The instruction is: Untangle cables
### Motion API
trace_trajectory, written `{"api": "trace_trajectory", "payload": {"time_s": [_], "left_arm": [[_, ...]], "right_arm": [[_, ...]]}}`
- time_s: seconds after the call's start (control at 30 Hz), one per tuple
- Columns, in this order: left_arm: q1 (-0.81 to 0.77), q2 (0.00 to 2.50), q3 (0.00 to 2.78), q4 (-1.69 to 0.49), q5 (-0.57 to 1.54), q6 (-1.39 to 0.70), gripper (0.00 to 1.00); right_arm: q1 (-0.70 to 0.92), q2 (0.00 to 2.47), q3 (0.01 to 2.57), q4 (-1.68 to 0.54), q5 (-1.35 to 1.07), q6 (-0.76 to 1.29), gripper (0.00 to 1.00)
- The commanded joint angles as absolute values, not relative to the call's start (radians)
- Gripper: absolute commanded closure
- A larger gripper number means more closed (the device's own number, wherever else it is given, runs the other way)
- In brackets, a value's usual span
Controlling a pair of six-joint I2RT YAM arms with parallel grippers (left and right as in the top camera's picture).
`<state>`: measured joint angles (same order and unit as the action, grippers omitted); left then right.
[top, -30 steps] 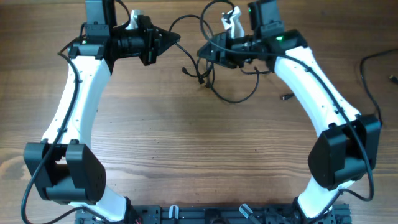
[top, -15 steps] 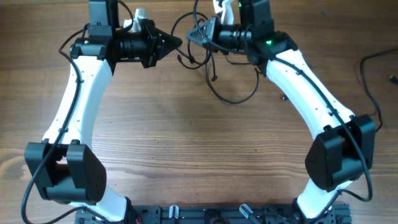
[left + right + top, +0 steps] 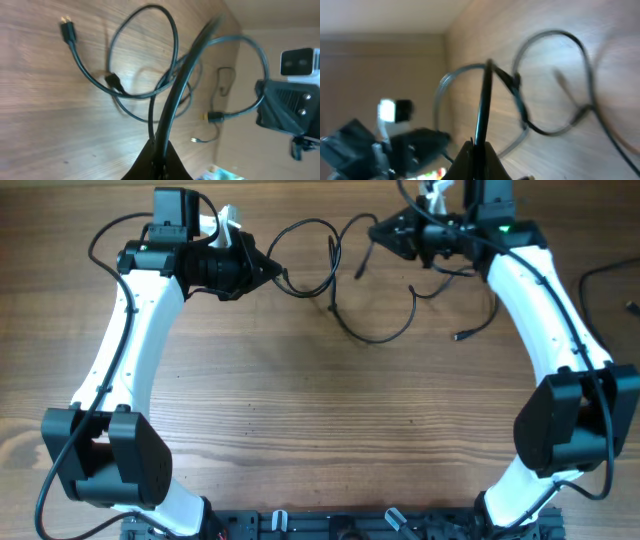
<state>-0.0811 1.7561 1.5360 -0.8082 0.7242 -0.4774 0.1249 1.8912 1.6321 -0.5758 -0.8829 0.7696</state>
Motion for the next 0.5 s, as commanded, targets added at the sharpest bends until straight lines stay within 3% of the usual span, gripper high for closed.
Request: {"api": "trace_trajectory", "payload": {"time_s": [0.0,0.27,0.47], "left_arm": [[-0.083,1.764,1.537,-0.813,0.677,-0.331,0.96],[-0.083,1.764,1.537,-0.813,0.850,-0.300,0.96],[-0.083,1.763,1.537,-0.785,1.149,-0.300,0.96]], "right_arm": [[0.144,1.884,1.636,-0.645,-0.835,0.575,0.96],[0.284,1.884,1.636,-0.514,-0.861,0.675,0.96],[0.385,1.893,1.636,-0.449,-0.657,0.831,0.96]]}}
